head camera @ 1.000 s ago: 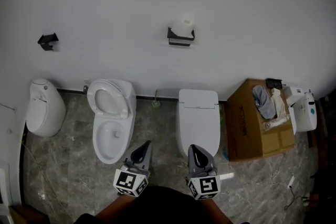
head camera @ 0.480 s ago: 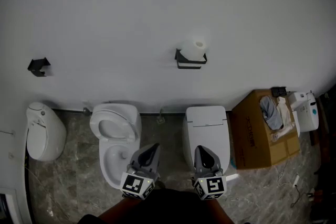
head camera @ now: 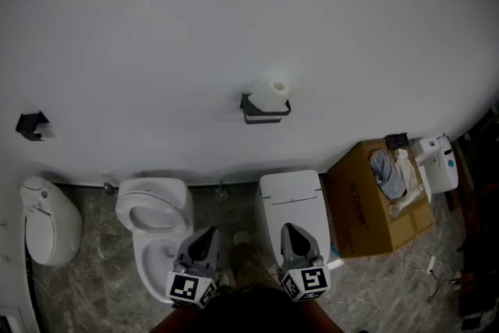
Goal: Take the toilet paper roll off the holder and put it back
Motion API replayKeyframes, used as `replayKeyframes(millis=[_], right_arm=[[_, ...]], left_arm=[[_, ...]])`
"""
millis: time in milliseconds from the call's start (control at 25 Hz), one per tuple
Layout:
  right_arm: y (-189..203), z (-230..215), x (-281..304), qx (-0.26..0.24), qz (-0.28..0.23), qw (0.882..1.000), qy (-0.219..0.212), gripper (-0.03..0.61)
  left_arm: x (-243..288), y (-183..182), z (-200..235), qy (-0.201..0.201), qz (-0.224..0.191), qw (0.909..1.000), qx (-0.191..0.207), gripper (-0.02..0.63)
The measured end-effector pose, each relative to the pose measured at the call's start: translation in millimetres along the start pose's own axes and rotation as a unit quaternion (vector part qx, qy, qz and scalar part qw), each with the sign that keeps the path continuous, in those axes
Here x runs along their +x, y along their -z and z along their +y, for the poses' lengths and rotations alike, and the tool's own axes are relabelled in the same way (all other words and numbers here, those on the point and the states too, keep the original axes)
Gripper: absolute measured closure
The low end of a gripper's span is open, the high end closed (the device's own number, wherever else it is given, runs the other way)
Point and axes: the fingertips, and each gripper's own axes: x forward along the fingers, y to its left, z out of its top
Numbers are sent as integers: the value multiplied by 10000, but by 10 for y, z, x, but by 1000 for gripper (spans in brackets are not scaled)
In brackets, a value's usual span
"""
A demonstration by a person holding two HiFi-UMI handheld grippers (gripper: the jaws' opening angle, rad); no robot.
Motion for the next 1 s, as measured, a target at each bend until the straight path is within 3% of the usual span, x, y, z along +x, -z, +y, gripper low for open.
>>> replayKeyframes(millis=[360,720,800,880,1000], right_arm=[[-271,-525,1047,-36,-122,9999,-110,578],[-556,-1141,2033,-199,-129,9993,-293,578],[-597,-1243,2230,-189,-157,9988,-414,485],[-617,-1348,2448,-211,-139,9983,-520,472],[-640,-1509,2786,-249,-109,9979,-583,392]], left_arm=[[885,-124,334,-45,26,9997,259,597],[2020,-251,558,-65,19,9996,258,597],[2228,-249,594,-76,18,9997,216,597],[2424,-261,636,-107,5,9998,195,597],[2673,-258,702,-186,-1,9997,175,597]])
